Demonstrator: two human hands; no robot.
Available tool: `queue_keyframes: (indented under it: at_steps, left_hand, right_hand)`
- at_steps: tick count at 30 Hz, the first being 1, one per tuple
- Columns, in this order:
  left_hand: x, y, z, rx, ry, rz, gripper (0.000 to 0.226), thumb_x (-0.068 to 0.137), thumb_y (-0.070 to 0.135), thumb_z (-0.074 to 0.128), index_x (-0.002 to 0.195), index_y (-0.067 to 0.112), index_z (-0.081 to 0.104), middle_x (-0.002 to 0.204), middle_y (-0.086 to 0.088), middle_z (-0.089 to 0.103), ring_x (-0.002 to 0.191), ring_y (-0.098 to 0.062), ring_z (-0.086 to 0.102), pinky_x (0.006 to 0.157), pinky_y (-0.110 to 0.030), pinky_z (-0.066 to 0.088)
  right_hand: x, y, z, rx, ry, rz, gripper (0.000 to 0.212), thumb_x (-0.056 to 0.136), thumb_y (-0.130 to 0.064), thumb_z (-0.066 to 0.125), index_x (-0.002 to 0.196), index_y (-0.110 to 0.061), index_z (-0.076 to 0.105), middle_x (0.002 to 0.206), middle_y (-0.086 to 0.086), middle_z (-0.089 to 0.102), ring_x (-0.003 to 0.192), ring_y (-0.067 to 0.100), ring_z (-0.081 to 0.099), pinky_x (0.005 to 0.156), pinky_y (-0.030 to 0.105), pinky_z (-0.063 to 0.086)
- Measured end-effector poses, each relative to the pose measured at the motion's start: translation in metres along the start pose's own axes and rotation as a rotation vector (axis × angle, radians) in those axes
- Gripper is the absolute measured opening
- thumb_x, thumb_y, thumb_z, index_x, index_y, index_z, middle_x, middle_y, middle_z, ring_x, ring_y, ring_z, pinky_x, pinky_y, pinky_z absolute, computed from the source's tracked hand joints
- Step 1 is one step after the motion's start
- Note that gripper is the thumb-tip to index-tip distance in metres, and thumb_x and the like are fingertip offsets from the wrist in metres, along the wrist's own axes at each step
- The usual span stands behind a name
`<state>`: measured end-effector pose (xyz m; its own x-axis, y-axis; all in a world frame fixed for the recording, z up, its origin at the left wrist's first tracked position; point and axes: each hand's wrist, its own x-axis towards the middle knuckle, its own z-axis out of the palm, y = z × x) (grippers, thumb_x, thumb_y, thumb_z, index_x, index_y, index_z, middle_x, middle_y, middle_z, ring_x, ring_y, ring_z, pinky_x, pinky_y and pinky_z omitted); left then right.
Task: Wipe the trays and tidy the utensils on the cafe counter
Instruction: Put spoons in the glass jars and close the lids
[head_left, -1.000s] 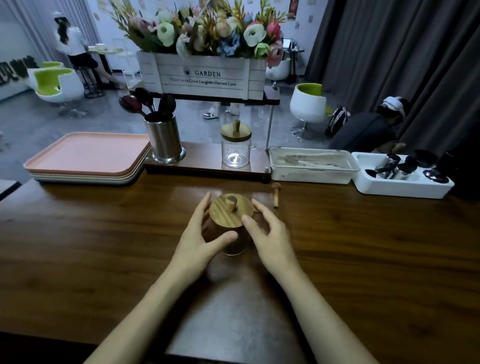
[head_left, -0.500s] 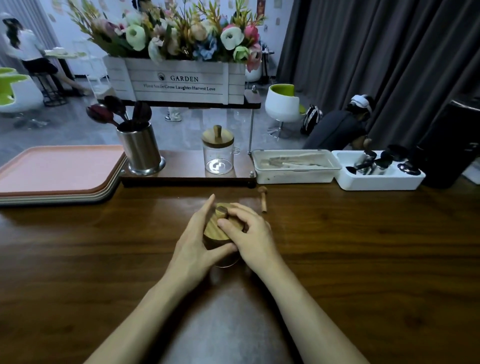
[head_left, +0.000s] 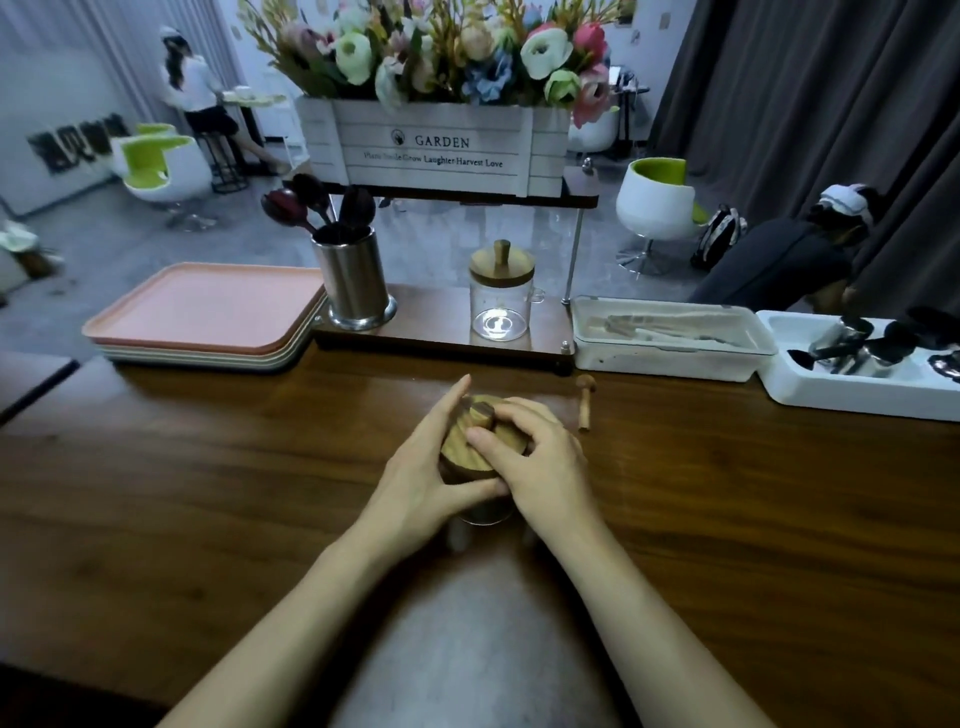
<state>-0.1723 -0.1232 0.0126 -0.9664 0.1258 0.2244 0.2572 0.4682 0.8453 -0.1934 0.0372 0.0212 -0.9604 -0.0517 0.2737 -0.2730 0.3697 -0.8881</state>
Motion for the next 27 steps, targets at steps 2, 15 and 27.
queue_keyframes:
  at_steps: [2,15,27]
  left_hand:
    - [-0.001,-0.001,-0.002,0.004,0.014,-0.019,0.113,0.068,0.043,0.092,0.157,0.049,0.021,0.148,0.026,0.047,0.134,0.011,0.043,0.114,-0.021,0.037]
    - [-0.002,-0.019,0.007,-0.211,0.054,-0.107,0.115,0.060,0.045,0.088,0.153,0.052,0.022,0.145,0.023,0.053,0.133,0.005,0.049,0.117,-0.041,0.039]
    - [0.000,-0.025,0.007,-0.250,0.033,-0.105,0.111,0.061,0.047,0.089,0.154,0.039,0.030,0.140,0.025,0.056,0.133,0.002,0.050,0.117,-0.042,0.039]
  right_hand:
    - [0.003,0.000,0.004,-0.001,-0.024,0.006,0.033,0.083,-0.031,0.081,0.115,-0.024,0.076,0.121,-0.011,0.063,0.116,0.002,0.056,0.099,0.010,0.039]
    - [-0.004,-0.012,0.015,-0.007,0.060,0.020,0.031,0.087,-0.023,0.077,0.118,-0.020,0.076,0.128,-0.010,0.063,0.118,-0.002,0.056,0.098,0.006,0.036]
    - [-0.003,-0.025,0.013,-0.016,0.087,-0.088,0.011,0.085,-0.015,0.075,0.096,-0.014,0.078,0.101,-0.013,0.066,0.095,0.004,0.065,0.085,0.020,0.051]
